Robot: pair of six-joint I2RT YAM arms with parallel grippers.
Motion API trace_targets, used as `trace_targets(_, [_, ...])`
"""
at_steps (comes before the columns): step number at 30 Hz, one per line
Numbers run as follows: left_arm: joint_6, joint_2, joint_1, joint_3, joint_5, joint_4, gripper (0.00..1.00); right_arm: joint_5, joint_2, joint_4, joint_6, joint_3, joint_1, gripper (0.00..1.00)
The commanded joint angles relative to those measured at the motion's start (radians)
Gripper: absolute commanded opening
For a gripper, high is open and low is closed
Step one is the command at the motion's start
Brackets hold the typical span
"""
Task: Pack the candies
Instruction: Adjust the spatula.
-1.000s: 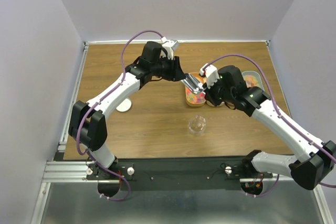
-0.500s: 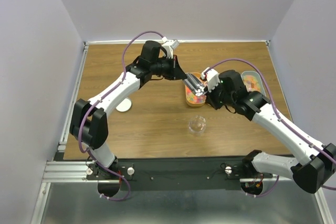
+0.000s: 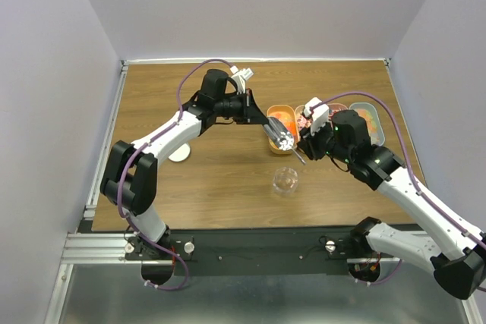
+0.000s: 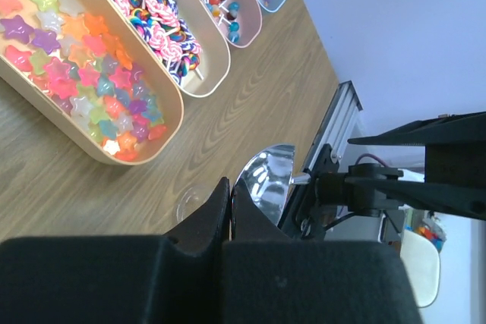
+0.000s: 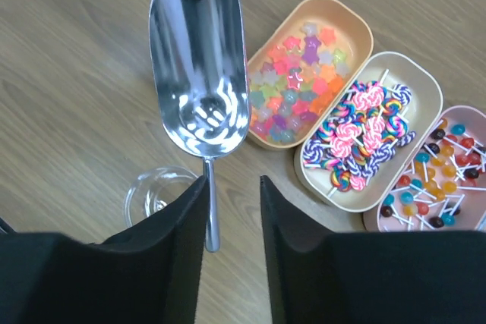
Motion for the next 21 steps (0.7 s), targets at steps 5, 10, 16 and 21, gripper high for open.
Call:
trace_targets(5, [-0.105,-0.037,0.033,-0.024,0.055,0.087,0.00,-0.031,-0.038,0.063,0.027,-0.048,-0.001,0.61])
trace_targets(10, [-0.184,-0.058,0.050,-0.058,0.056,0.142,0.00,-0.085,-0.034,0.063,0.025,-0.074,-0.001,0.66])
trace_targets(16, [-0.296,-0.080,0.062,-0.107,0.095,0.234,0.00,-0.096,-0.003,0.086,0.002,-0.085,-0.001,0.65])
trace_targets(21, [-0.322,-0.091,0.064,-0.117,0.110,0.254,0.00,-0.090,0.028,0.112,-0.007,-0.077,-0.001,0.59])
